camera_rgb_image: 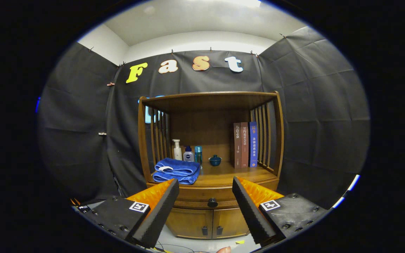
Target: Pull open the drawer, take out the items inside it, and place them on the countertop above the cabinet.
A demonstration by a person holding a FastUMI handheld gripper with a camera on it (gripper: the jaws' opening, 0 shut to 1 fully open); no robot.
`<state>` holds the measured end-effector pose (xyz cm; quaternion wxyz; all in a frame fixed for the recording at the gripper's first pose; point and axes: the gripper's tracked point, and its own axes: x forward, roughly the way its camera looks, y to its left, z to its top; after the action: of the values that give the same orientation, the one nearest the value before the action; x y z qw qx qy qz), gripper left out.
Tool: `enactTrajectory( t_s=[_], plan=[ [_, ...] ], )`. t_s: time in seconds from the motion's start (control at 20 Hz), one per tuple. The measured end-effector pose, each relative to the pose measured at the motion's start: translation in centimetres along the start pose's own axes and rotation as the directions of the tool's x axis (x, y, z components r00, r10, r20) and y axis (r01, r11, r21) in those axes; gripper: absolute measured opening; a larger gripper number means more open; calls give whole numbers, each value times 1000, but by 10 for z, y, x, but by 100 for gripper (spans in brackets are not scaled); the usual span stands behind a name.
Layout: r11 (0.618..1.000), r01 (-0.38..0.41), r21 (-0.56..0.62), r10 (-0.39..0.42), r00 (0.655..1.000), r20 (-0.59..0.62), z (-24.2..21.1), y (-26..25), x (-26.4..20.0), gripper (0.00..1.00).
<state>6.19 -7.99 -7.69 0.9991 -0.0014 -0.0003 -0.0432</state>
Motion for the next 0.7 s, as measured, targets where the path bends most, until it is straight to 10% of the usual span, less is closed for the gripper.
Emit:
enactTrajectory(
  t_s=[0.7],
  plan=[
    [997, 26, 77, -8, 973, -230, -189, -45, 124, 99]
  ],
)
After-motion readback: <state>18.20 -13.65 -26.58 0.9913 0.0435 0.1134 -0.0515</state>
